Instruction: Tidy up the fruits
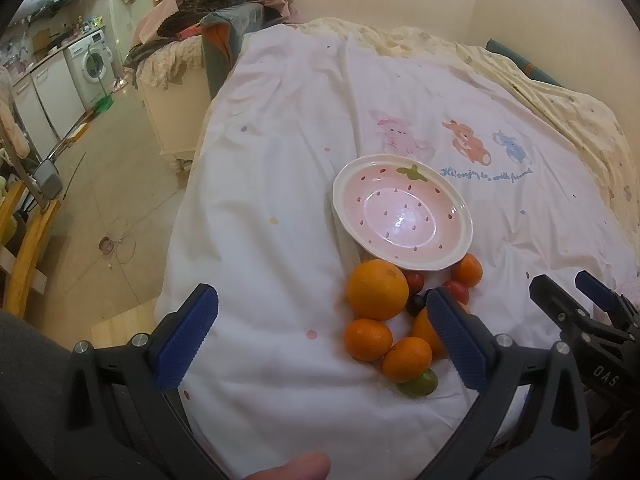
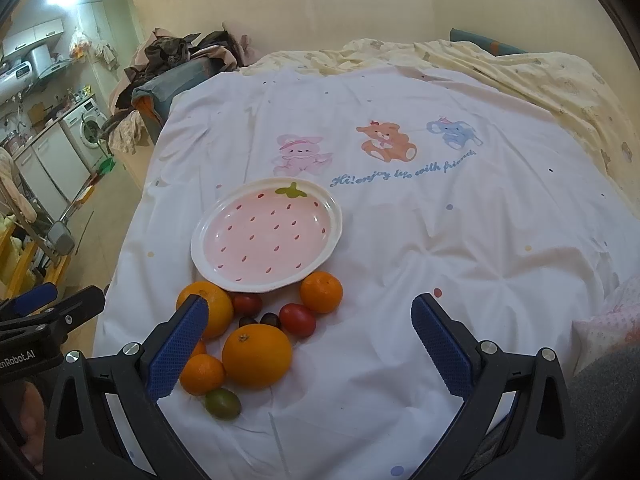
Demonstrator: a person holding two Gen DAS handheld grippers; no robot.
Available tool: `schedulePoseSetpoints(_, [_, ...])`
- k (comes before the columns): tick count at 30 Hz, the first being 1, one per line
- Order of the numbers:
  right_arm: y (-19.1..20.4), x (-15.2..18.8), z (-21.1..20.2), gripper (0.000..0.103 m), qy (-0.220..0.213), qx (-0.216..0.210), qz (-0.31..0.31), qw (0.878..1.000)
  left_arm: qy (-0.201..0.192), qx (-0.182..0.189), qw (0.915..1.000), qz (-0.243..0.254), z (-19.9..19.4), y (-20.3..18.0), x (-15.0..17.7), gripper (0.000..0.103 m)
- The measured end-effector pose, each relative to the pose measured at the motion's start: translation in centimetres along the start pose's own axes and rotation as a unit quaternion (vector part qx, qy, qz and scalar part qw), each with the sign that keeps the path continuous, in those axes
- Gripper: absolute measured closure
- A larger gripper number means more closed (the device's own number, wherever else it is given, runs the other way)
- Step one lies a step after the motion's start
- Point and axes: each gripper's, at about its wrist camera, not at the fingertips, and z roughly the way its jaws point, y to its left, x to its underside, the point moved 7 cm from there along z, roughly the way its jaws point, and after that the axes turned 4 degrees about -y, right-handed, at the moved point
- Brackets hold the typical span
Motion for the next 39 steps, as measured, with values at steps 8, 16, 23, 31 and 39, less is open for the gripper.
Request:
schedulePoseSetpoints(8, [0.0,-0.06,-0.05,0.0,0.0,0.001,0.0,1.0,0.002,0.0,1.0,-0.002,-0.41,0.28,-0.52,0.0])
schedulePoseSetpoints(16, [-0.15,-0.05,-0.09,0.0,0.0,0.001,0.001,1.0,0.002,0.002,1.0,-0.003,-0.47,0.23,-0.57,0.0])
schedulePoseSetpoints(23, [-0.18,-0.08,-0.12,0.0,0.0,0.0,0.002,1.0,0.002,0.002,1.0,-0.003,-0.46,0.22,-0.55,0.0])
schedulePoseSetpoints(31, [-0.4,-0.16,-0.12,0.0,0.0,0.001,0.003,1.0,0.002,0.002,1.0,-0.002,-0.45,0.27,-0.55,0.0])
schedulePoseSetpoints(39, [-0.36,-0.13,-0.11,0.0,0.0,0.001,0.002,1.0,0.003,0.001,1.0,-0.003,-0.44,0.3,-0.56,0.0])
